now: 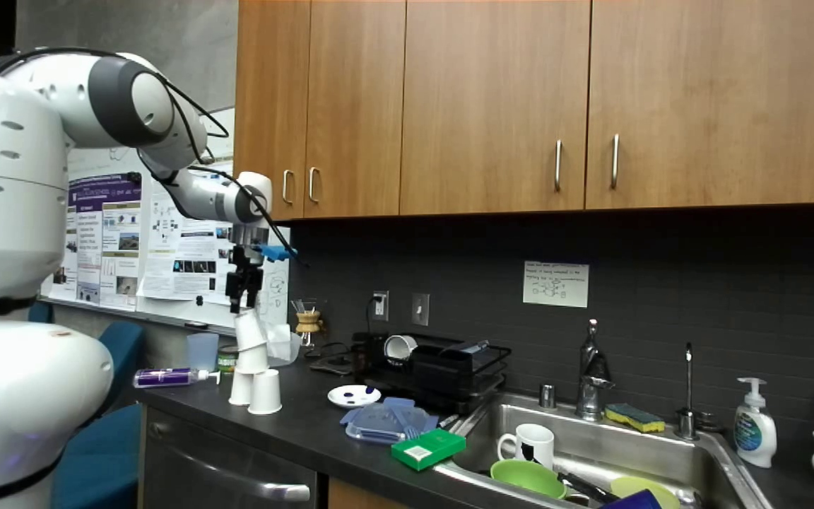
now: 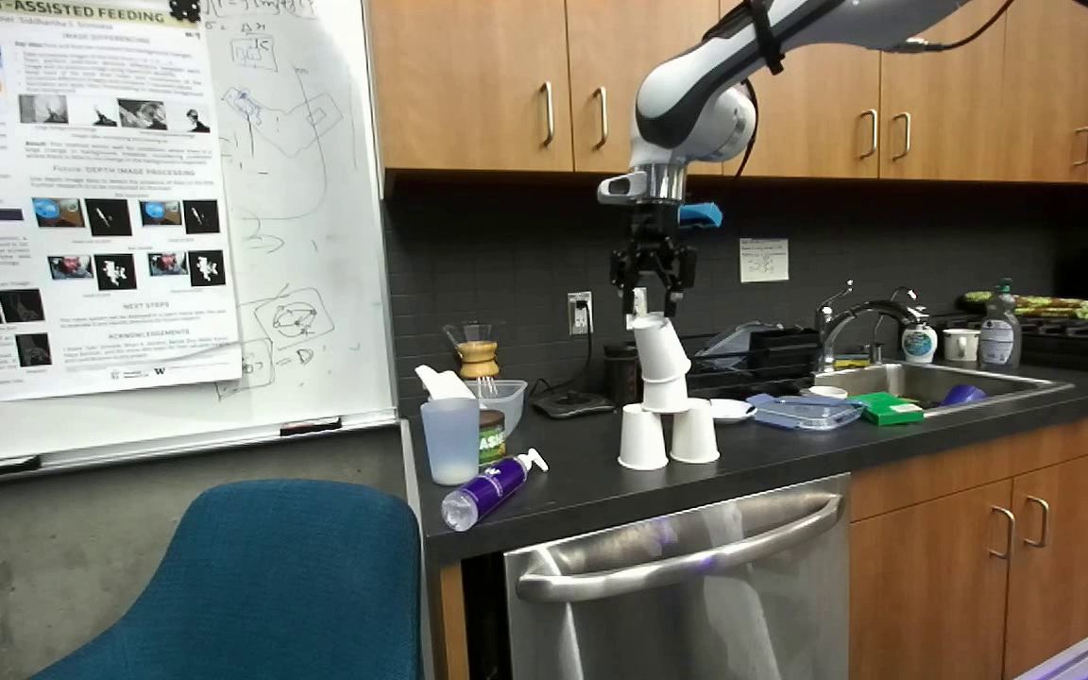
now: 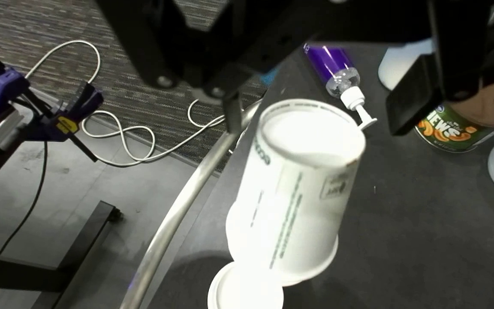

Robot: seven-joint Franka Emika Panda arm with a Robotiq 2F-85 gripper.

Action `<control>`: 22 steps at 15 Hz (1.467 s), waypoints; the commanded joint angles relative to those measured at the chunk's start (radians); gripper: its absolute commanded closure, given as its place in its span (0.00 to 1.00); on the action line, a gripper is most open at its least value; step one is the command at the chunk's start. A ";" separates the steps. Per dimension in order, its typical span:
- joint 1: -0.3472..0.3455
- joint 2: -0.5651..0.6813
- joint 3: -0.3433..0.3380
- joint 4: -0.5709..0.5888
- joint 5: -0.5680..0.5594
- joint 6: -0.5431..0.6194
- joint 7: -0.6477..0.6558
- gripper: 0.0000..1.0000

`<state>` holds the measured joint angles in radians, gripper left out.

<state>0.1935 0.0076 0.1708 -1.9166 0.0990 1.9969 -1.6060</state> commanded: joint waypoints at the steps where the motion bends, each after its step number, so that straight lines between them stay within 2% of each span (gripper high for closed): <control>1: -0.012 0.012 -0.001 0.032 0.031 -0.029 -0.032 0.00; 10: -0.017 0.007 -0.001 0.027 0.039 -0.019 -0.057 0.00; 12: -0.018 0.004 -0.002 0.028 0.075 -0.012 -0.060 0.00; 13: -0.012 0.008 0.003 0.022 0.033 -0.020 -0.028 0.00; 22: -0.012 0.013 0.004 0.021 0.038 -0.020 -0.028 0.00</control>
<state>0.1855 0.0202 0.1704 -1.8983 0.1370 1.9788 -1.6354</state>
